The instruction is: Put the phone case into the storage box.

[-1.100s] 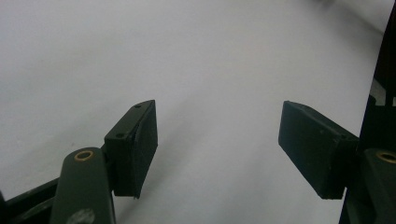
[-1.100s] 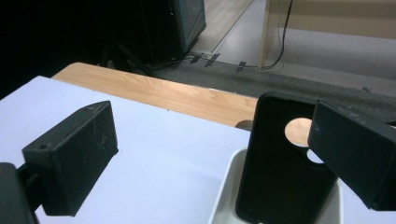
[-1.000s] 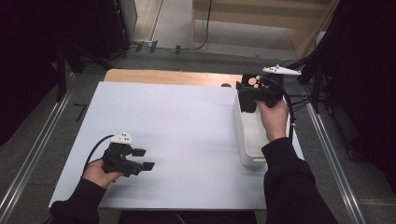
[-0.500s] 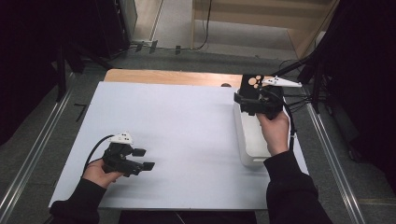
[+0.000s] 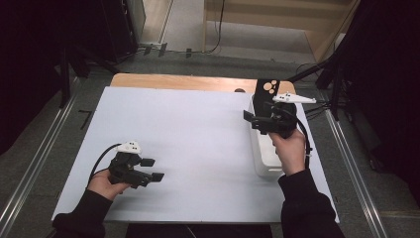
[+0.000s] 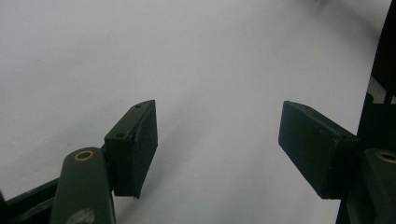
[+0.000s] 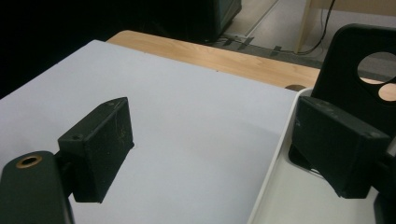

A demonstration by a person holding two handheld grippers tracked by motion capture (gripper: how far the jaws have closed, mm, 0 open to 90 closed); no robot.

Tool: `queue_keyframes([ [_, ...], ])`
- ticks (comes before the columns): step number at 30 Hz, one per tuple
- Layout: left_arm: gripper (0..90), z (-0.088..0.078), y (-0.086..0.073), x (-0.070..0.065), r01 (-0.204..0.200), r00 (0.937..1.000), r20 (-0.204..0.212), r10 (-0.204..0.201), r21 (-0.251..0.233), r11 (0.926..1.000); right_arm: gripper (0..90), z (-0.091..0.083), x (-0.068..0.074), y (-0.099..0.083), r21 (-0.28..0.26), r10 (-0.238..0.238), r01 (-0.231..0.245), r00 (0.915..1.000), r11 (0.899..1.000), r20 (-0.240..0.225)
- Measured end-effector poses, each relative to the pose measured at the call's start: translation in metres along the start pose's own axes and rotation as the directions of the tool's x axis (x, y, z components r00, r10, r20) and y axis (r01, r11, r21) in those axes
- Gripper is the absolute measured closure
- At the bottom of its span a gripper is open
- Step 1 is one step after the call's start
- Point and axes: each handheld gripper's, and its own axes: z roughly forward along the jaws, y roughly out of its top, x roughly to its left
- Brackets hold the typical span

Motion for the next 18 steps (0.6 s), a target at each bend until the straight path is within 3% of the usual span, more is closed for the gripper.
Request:
queue_keyframes([
  [18,28.7,-0.009,-0.003,-0.004,-0.02,0.9997,0.011,0.02,-0.011,0.9997,11.9,-0.006,0.013,-0.026,-0.001,-0.029,0.029,0.9942,1.0,-0.104],
])
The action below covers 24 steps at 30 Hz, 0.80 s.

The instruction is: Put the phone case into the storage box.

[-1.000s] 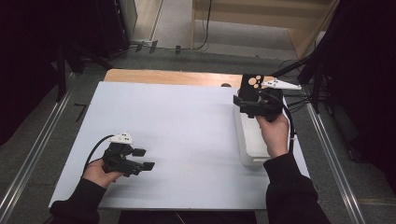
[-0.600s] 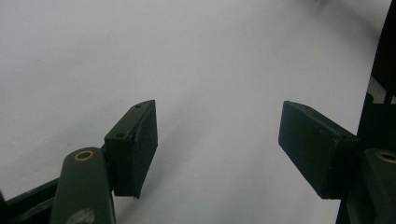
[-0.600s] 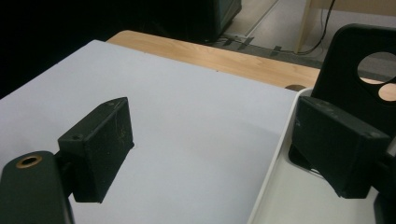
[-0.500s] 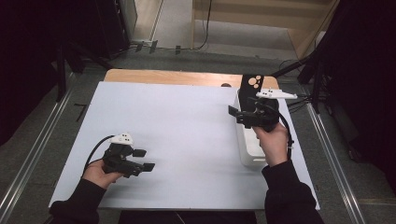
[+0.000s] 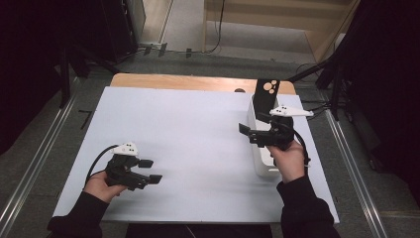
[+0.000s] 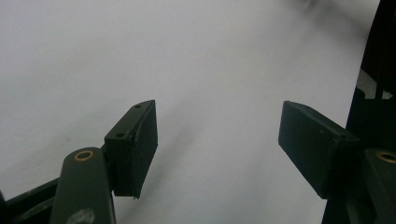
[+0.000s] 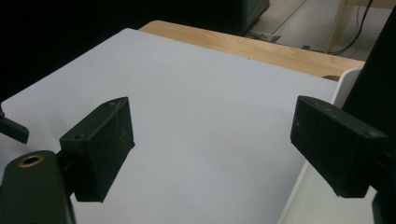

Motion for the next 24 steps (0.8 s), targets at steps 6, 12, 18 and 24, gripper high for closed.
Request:
queue_keyframes([
  [6,28.7,0.001,0.0,-0.001,-0.006,1.0,0.001,0.006,0.008,1.0,11.9,0.002,0.006,-0.008,0.032,-0.007,0.009,0.9985,0.999,-0.055],
  [12,28.7,0.002,0.0,-0.001,-0.012,0.9999,0.0,0.012,0.01,0.9999,11.9,0.005,0.016,-0.018,0.066,-0.052,0.058,0.9944,0.996,-0.093],
  [18,28.7,0.001,0.0,-0.002,-0.014,0.9999,0.0,0.014,0.01,0.9999,11.9,0.003,0.02,-0.027,0.069,-0.05,0.062,0.985,0.996,-0.165],
  [24,28.7,0.002,0.0,-0.003,-0.015,0.9999,-0.003,0.015,0.012,0.9998,12.0,-0.001,0.026,-0.035,0.094,-0.062,0.082,0.9793,0.992,-0.193],
])
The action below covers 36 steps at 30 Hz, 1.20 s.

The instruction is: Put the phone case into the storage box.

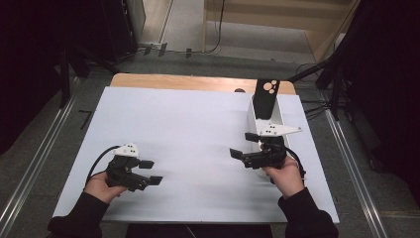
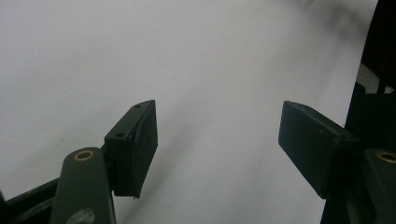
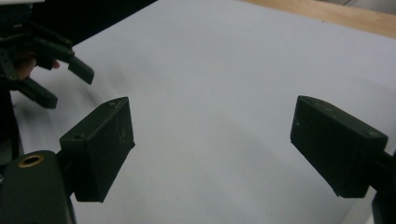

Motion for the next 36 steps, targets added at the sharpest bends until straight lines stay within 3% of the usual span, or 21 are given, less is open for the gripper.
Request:
queue_keyframes([
  [17,28.7,-0.001,-0.002,-0.001,0.003,1.0,0.002,-0.003,0.002,1.0,12.1,-0.002,0.012,-0.026,0.068,-0.032,0.033,0.9993,0.997,-0.016],
  [25,28.7,-0.002,-0.002,-0.001,-0.002,1.0,0.003,0.001,0.005,1.0,12.3,-0.004,0.018,-0.039,0.071,-0.038,0.041,0.9987,0.997,-0.032],
  [36,28.7,-0.001,-0.002,-0.001,-0.006,1.0,0.003,0.006,0.01,0.9999,12.6,-0.006,0.026,-0.056,0.137,-0.057,0.065,0.9964,0.989,-0.064],
])
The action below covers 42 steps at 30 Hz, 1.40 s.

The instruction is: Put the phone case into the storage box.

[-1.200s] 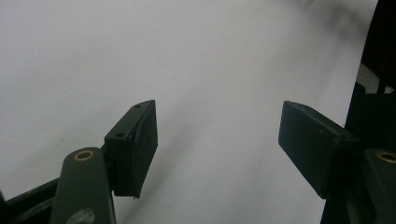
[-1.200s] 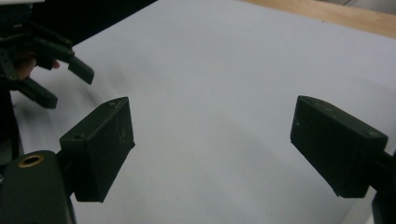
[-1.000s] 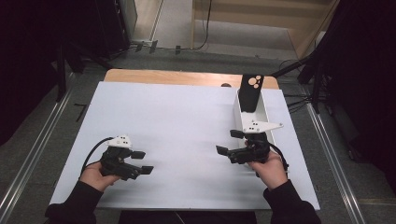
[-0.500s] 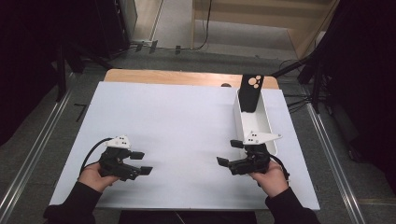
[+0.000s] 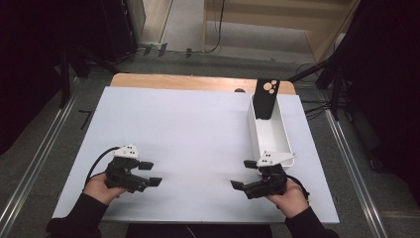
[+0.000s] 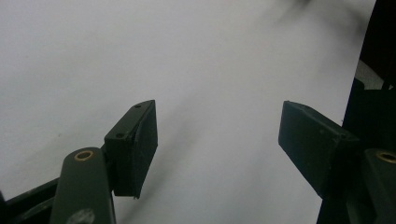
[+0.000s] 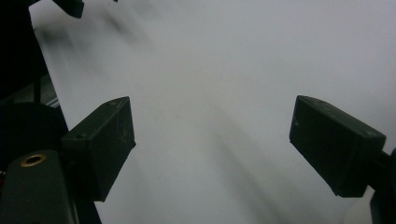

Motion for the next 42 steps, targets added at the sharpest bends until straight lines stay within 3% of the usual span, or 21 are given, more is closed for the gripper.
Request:
queue_keyframes([
  [6,28.7,0.0,0.0,0.0,-0.002,1.0,-0.001,0.002,0.003,1.0,14.6,-0.001,0.004,-0.007,0.012,-0.041,0.041,0.9991,0.999,0.007],
  [11,28.7,0.0,0.0,-0.001,-0.002,1.0,-0.002,0.002,0.002,1.0,19.1,-0.001,0.005,-0.014,0.052,-0.011,0.011,0.9998,0.999,-0.015],
  [28,28.7,-0.001,-0.004,-0.003,-0.001,1.0,0.002,0.001,0.007,1.0,19.0,-0.012,-0.006,-0.037,0.125,0.05,-0.051,0.9987,0.991,0.012],
  [42,28.7,0.0,-0.006,-0.003,-0.003,1.0,0.003,0.003,0.017,0.9998,19.0,-0.021,-0.019,-0.045,0.122,0.065,-0.071,0.9966,0.99,0.051],
])
